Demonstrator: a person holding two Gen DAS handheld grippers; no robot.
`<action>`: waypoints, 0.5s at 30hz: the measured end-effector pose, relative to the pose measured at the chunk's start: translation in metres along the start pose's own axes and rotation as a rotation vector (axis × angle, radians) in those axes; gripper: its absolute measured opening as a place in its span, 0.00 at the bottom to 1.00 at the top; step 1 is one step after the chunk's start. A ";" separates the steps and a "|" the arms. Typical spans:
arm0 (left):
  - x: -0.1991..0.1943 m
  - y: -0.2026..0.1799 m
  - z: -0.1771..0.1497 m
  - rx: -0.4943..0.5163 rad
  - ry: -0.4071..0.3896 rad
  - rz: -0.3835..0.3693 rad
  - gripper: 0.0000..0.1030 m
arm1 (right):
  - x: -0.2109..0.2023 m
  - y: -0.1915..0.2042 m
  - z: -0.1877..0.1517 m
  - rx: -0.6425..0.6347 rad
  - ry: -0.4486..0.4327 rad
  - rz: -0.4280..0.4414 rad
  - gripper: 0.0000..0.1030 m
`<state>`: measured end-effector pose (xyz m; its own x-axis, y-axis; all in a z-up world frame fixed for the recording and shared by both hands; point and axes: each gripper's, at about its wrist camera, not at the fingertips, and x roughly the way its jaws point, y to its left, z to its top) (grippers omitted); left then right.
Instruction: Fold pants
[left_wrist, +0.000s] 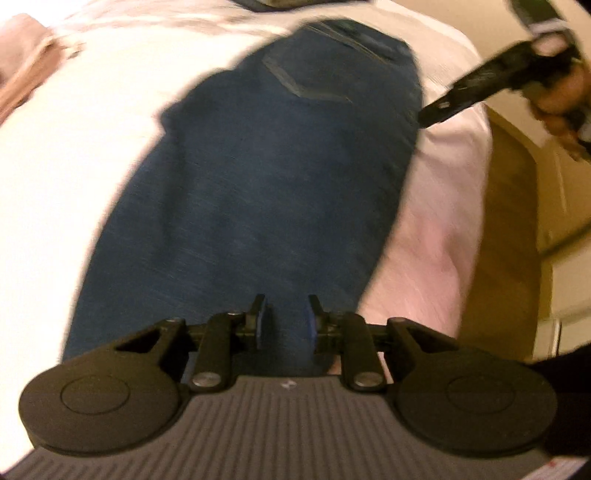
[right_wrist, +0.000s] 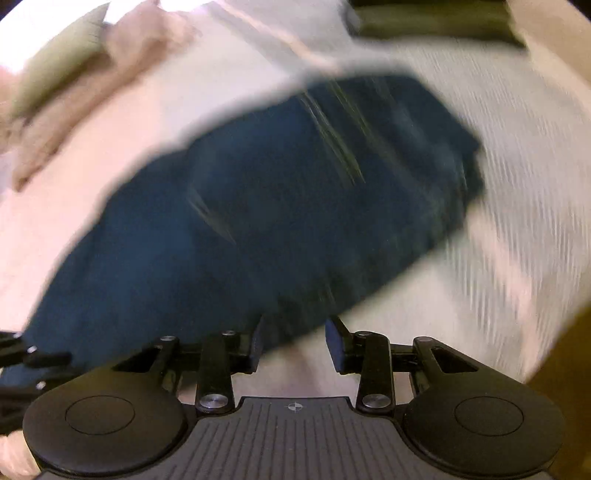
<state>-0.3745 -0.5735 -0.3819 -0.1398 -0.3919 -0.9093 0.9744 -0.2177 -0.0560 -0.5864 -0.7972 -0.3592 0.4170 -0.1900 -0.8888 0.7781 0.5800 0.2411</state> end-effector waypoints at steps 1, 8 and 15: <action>-0.002 0.007 0.005 -0.025 -0.007 0.020 0.19 | -0.003 0.008 0.012 -0.061 -0.020 0.019 0.33; -0.009 0.068 0.048 -0.235 -0.084 0.104 0.21 | 0.054 0.058 0.063 -0.471 0.033 0.087 0.34; 0.009 0.128 0.074 -0.352 -0.108 0.018 0.25 | 0.069 0.030 0.036 -0.463 0.269 -0.039 0.35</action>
<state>-0.2638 -0.6710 -0.3666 -0.1219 -0.4894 -0.8635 0.9751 0.1035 -0.1964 -0.5174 -0.8210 -0.3992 0.2100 -0.0437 -0.9767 0.4765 0.8769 0.0631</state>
